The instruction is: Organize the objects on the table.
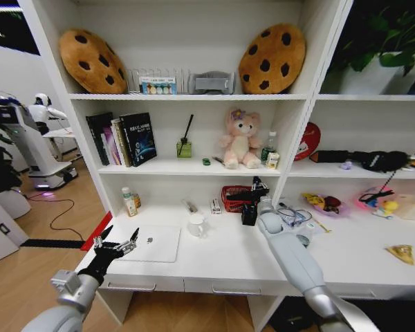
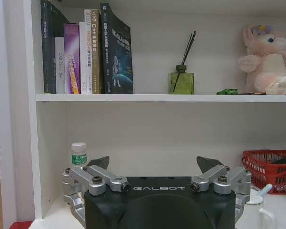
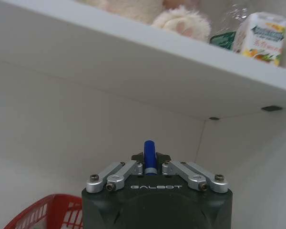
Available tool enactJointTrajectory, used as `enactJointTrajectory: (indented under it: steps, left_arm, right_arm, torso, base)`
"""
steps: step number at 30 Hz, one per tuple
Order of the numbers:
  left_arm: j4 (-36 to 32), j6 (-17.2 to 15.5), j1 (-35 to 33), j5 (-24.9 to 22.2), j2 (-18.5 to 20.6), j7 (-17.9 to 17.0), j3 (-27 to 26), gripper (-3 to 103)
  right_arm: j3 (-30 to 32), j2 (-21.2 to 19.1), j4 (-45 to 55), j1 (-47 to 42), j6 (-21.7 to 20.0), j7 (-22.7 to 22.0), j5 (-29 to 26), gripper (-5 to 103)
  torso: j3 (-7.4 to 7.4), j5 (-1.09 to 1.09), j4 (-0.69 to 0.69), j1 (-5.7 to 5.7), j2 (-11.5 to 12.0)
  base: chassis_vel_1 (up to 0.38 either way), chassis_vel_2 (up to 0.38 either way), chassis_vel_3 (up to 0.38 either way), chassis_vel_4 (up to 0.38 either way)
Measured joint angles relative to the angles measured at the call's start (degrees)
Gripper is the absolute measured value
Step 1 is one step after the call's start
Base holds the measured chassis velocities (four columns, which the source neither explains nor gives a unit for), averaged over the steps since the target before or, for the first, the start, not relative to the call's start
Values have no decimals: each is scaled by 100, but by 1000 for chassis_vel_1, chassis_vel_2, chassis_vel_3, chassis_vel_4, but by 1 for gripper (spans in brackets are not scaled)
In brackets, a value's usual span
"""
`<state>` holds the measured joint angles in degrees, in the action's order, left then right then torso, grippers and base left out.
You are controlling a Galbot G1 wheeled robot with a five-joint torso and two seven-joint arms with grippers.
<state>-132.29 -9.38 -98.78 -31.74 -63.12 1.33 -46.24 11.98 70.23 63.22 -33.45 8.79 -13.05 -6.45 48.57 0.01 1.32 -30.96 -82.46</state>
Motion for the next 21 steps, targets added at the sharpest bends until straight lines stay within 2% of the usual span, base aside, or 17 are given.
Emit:
enactJointTrajectory:
  steps: [5,11,14,21]
  left_arm:
    - [0,0,0,0,0,0,0,100]
    - [0,0,0,0,0,0,0,100]
    - [0,0,0,0,0,0,0,100]
    - [0,0,0,0,0,0,0,100]
  right_arm:
    - [49,227,-513,78,485,89,392,13]
    - [76,252,-695,32,779,151,531,13]
    - [98,254,-798,-5,909,175,548,13]
    - [120,326,-862,-53,928,171,503,13]
  torso:
    - [0,-1,0,0,0]
    - [-1,-1,0,0,0]
    - [-1,-1,1,1,0]
    - [-1,-1,0,0,0]
  base:
    - [0,0,0,0]
    - [0,0,0,0]
    - [0,0,0,0]
    - [0,0,0,0]
